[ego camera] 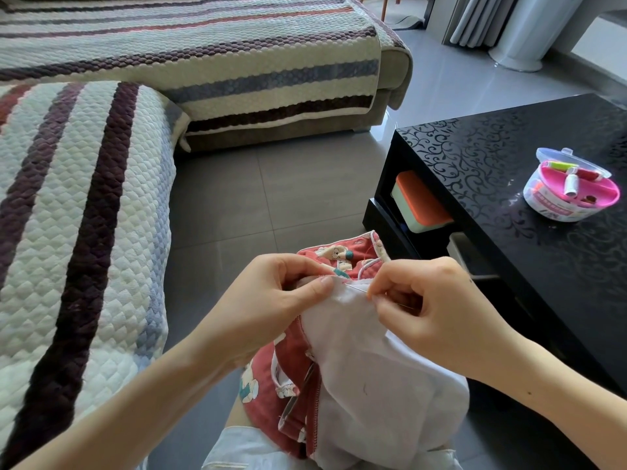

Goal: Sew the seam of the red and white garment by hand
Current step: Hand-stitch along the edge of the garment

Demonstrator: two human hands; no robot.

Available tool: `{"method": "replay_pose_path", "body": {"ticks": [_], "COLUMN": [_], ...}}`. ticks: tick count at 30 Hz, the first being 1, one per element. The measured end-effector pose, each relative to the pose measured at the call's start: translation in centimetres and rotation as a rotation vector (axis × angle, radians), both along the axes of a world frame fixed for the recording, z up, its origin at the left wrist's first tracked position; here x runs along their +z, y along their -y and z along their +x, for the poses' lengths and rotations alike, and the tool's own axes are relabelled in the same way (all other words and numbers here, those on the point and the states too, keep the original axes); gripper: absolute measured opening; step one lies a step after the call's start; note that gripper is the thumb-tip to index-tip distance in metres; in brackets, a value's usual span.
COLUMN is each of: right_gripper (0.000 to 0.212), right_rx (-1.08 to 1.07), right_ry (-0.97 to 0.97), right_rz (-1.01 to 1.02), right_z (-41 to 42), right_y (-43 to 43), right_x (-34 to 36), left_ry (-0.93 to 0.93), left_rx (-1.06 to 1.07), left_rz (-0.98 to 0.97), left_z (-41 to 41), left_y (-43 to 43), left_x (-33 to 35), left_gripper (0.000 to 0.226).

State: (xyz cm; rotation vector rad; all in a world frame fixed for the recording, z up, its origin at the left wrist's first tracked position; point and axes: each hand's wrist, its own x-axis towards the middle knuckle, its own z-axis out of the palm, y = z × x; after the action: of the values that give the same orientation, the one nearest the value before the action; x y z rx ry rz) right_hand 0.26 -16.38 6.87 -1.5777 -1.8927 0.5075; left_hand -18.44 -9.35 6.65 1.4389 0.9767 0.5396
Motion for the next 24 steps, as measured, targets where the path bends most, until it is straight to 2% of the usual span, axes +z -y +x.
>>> {"method": "replay_pose_path", "body": {"ticks": [3,7,13,20,24], "right_gripper": [0.012,0.024,0.013,0.012,0.013], "right_rx": [-0.002,0.009,0.014,-0.015,-0.012], "right_ry": [0.015,0.061,0.047,-0.177,-0.409], "right_rz": [-0.005,-0.002,-0.019,-0.028,-0.122], "right_z": [-0.03,-0.34,-0.8,-0.24,0.04], "right_y": [-0.04,-0.26,-0.38,0.26,0.07], "right_x": [0.1,0.24,-0.05,0.04,0.05], "left_ry": [-0.014,-0.011,0.0,-0.017,0.013], "left_rx": [-0.013,-0.041,-0.074,0.008,-0.026], "left_rz": [0.028,0.075,0.057,-0.033,-0.112], "left_z": [0.0,0.24,0.41,0.56,0.6], "left_y": [0.0,0.15,0.39,0.28,0.1], "left_x": [0.08,0.23,0.44,0.38,0.36], "left_gripper": [0.013,0.015,0.013,0.009,0.014]}}
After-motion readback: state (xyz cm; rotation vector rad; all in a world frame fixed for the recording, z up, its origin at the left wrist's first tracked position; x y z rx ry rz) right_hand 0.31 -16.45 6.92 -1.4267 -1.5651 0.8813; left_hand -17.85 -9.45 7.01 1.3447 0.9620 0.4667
